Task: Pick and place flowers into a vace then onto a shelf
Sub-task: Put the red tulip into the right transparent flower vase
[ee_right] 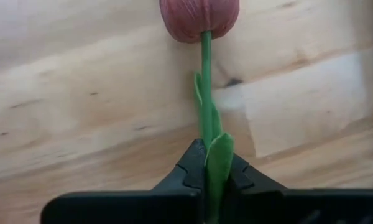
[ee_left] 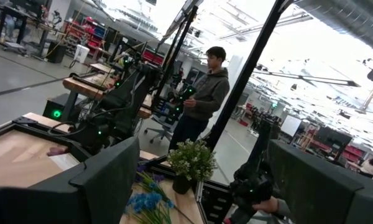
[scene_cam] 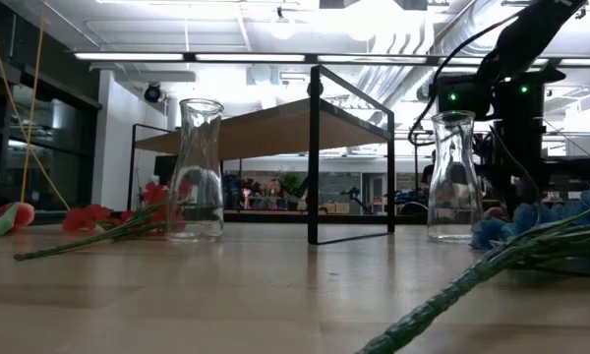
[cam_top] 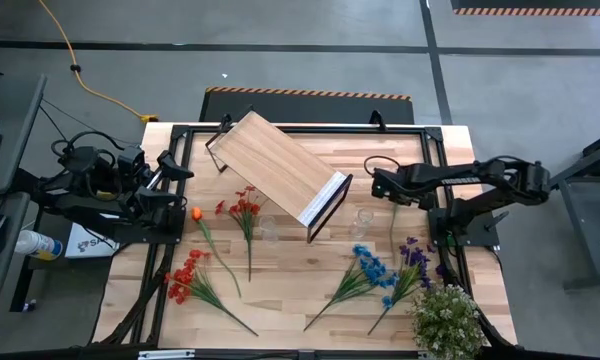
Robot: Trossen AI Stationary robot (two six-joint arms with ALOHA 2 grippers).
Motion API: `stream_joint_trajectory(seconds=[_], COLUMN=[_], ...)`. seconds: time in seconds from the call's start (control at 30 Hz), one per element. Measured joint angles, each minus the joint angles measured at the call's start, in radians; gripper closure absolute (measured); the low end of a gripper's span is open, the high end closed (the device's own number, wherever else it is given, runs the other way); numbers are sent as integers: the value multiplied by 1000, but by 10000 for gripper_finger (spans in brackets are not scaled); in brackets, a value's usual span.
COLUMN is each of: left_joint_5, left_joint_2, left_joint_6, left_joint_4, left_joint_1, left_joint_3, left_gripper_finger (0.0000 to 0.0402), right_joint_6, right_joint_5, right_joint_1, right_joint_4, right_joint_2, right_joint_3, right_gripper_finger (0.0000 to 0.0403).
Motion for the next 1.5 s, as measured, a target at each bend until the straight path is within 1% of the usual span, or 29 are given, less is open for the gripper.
stream_joint_trajectory(seconds=[0.13, 0.3, 0.5, 0.73, 1.1, 1.33, 1.5], left_joint_5=[0, 0, -1, -1, -5, -5, -5], left_joint_2=[0, 0, 0, 0, 0, 0, 0], left_joint_6=[0, 1, 2, 2, 6, 6, 6], left_joint_4=[0, 0, 0, 0, 0, 0, 0], left_joint_1=[0, 0, 0, 0, 0, 0, 0], left_joint_3=[0, 0, 0, 0, 0, 0, 0], left_gripper_finger=[16, 16, 16, 16, 16, 16, 16], right_joint_6=[3, -25, -64, -107, -236, -345, -400], right_joint_5=[26, 64, 110, 174, 272, 303, 318], right_joint_1=[-6, -46, -97, -119, -119, -119, -119], right_joint_4=[5, -2, -2, 28, 180, 324, 388], right_joint_2=[-48, -131, -255, -413, -603, -676, -713], right_joint_3=[0, 0, 0, 0, 0, 0, 0], right_gripper_finger=[399, 399, 400, 400, 401, 402, 402])
